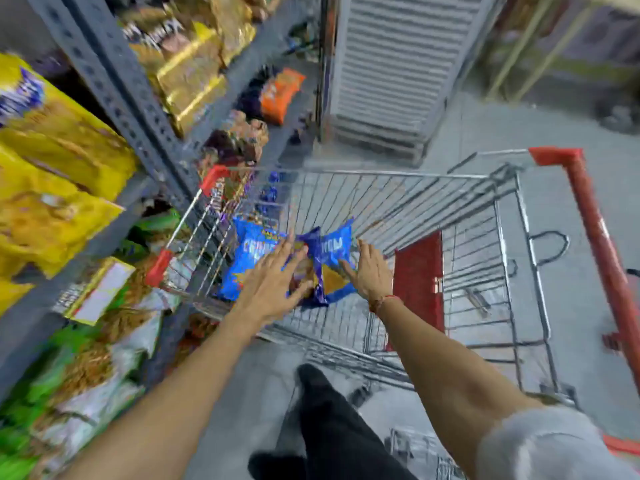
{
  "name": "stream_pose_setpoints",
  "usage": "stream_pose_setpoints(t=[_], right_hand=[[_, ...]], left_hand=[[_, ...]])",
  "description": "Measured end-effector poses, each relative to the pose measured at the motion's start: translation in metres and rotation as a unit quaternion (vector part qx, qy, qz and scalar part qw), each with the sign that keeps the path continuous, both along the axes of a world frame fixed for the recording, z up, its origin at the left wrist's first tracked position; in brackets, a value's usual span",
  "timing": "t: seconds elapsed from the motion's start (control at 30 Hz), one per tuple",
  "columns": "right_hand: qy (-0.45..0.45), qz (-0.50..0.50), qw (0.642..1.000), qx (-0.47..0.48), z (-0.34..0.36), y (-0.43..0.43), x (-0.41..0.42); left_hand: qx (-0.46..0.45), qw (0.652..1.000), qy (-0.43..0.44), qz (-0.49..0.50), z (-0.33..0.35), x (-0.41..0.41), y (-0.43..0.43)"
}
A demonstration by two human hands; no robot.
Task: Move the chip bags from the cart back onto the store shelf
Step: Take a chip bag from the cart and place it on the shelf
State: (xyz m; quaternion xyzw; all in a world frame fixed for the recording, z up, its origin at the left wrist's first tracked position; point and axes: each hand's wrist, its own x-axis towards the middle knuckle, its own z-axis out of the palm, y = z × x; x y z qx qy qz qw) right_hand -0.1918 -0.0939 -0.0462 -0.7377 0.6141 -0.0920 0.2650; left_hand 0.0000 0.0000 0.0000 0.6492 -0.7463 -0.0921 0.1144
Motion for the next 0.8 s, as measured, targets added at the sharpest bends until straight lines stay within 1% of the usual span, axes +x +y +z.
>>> stream_pose_setpoints(t=[0.1,0.2,0.23,0.27,0.33,0.4,0.5,0.6,0.67,0.8], right_hand=[[-0.057,-0.015,0.992,0.108,-0.025,0.002,0.012],[-0.095,-0.028,0.975,0.2,-0.052,0.003,0.03],[-0.104,-0.032,0.97,0.218,-0.059,0.003,0.038],[-0.116,-0.037,0.966,0.229,-0.066,0.002,0.045],[-0.147,-0.075,0.956,0.241,-0.084,0.001,0.06],[-0.155,-0.116,0.947,0.258,-0.102,0.0,0.07],[-0.136,-0.144,0.932,0.303,-0.124,-0.004,0.077],[-0.111,-0.154,0.932,0.308,-0.137,-0.01,0.08],[-0.113,-0.163,0.932,0.304,-0.137,-0.013,0.079],[-0.185,-0.197,0.914,0.302,-0.129,-0.015,0.068]], left_hand=[[0.048,0.999,0.013,0.005,-0.033,0.003,0.019],[0.115,0.99,0.06,0.056,-0.041,0.007,0.032],[0.112,0.99,0.053,0.067,-0.04,0.01,0.032],[0.106,0.991,0.041,0.068,-0.037,0.012,0.032],[0.093,0.994,0.018,0.061,-0.037,0.013,0.034],[0.094,0.994,0.004,0.053,-0.035,0.013,0.033],[0.093,0.993,0.021,0.063,-0.038,0.014,0.033],[0.081,0.994,0.029,0.061,-0.042,0.015,0.034],[0.08,0.995,0.034,0.057,-0.041,0.013,0.033],[0.091,0.993,0.028,0.072,-0.034,0.011,0.035]])
